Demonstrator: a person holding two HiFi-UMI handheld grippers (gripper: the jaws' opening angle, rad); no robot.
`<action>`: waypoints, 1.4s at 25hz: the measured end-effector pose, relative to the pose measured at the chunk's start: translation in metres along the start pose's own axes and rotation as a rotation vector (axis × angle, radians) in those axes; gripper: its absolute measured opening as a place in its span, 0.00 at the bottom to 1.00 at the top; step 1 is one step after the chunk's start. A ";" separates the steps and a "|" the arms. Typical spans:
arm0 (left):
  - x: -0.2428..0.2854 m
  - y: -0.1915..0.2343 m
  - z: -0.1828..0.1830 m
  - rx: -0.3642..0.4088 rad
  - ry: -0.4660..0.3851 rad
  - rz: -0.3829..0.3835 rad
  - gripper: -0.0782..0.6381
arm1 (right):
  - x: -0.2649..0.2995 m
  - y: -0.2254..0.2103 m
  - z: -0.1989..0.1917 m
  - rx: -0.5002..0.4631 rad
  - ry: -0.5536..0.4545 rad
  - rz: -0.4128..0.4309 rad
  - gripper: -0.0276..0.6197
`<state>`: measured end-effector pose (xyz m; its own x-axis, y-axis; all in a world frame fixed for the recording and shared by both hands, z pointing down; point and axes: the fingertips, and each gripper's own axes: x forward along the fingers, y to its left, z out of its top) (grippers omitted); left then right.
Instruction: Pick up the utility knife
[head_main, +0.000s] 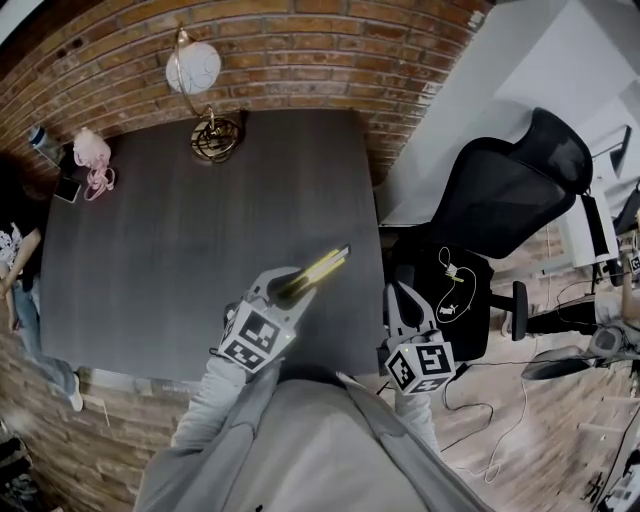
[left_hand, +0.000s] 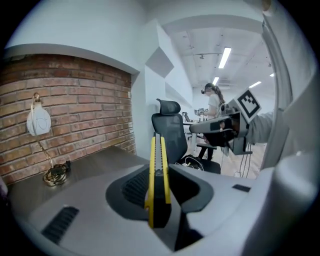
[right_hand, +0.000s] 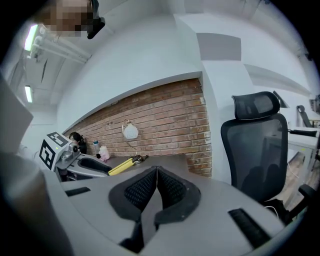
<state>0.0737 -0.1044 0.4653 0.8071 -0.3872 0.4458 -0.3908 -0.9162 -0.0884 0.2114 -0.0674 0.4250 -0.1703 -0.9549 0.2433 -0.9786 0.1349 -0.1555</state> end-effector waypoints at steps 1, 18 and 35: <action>-0.003 0.002 0.006 -0.006 -0.018 0.012 0.28 | 0.001 0.000 0.002 -0.002 -0.004 0.004 0.07; -0.073 0.055 0.038 -0.248 -0.240 0.309 0.28 | 0.025 0.020 0.027 -0.044 -0.046 0.105 0.07; -0.095 0.073 0.027 -0.348 -0.292 0.406 0.28 | 0.034 0.027 0.029 -0.069 -0.047 0.136 0.07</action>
<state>-0.0202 -0.1375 0.3924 0.6321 -0.7560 0.1701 -0.7747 -0.6211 0.1185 0.1822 -0.1040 0.4012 -0.2976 -0.9378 0.1789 -0.9528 0.2798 -0.1178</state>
